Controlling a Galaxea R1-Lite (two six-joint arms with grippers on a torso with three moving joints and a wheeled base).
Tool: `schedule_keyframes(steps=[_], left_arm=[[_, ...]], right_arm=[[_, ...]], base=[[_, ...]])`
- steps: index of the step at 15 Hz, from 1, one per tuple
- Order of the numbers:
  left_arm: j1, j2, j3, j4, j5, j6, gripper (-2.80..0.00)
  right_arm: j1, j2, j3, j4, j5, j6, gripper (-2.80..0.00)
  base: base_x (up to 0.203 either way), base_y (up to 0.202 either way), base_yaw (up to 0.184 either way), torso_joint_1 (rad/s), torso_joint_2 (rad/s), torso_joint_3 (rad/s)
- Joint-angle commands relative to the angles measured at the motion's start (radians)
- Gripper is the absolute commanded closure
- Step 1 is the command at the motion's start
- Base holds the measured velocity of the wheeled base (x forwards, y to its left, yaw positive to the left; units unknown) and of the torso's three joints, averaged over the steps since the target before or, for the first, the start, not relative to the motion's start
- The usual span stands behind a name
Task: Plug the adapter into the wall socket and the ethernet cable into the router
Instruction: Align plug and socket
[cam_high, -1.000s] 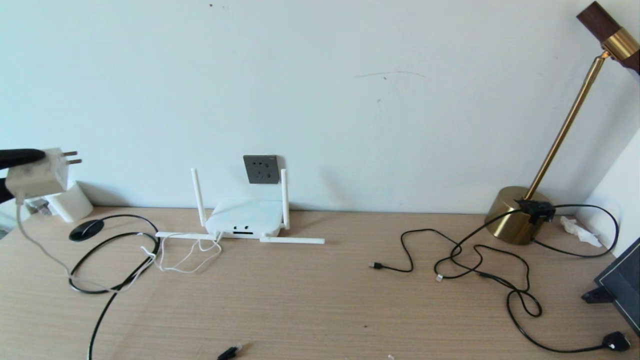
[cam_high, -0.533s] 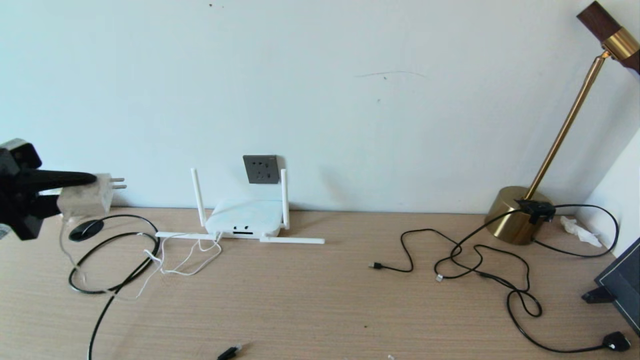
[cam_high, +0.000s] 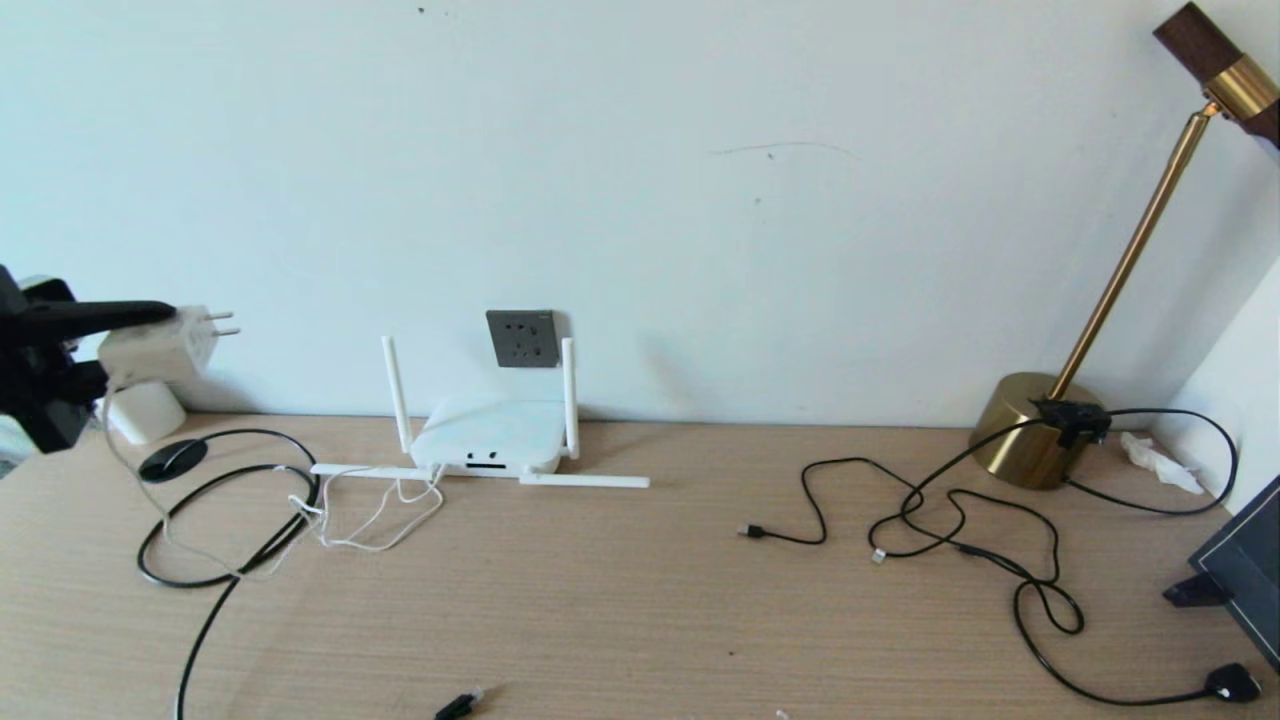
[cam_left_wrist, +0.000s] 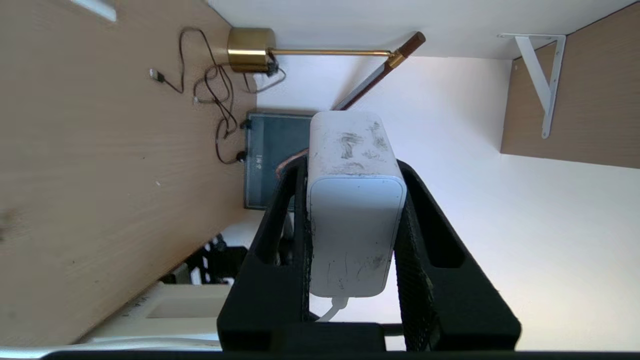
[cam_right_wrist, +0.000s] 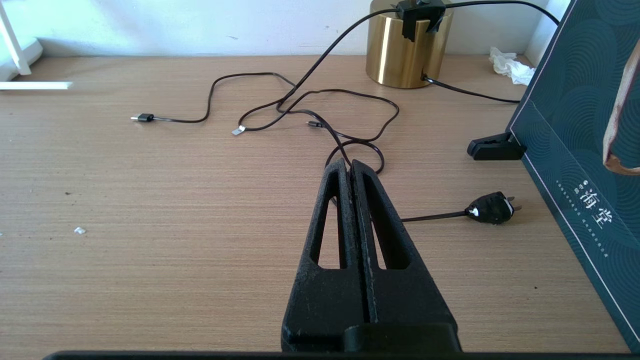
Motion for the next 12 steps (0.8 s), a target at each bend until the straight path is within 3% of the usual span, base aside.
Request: schedule_keyframes(steps=[1, 4, 8, 12], left_arm=[[0.009, 0.040, -0.074, 0.015, -0.008, 0.013, 0.00], [0.063, 0.071, -0.089, 0.016, -0.008, 0.021, 0.00], [0.083, 0.167, -0.090, 0.016, -0.008, 0.015, 0.00], [0.101, 0.161, -0.077, 0.016, -0.008, 0.076, 0.00]], right_arm=[[0.000, 0.000, 0.000, -0.001, 0.001, 0.000, 0.00], [0.000, 0.000, 0.000, -0.001, 0.000, 0.000, 0.00], [0.000, 0.000, 0.000, -0.001, 0.000, 0.000, 0.00], [0.000, 0.000, 0.000, -0.001, 0.000, 0.000, 0.00]], base=[[0.000, 0.000, 0.000, 0.000, 0.00, 0.000], [0.000, 0.000, 0.000, 0.000, 0.00, 0.000], [0.000, 0.000, 0.000, 0.000, 0.00, 0.000], [0.000, 0.000, 0.000, 0.000, 0.00, 0.000]])
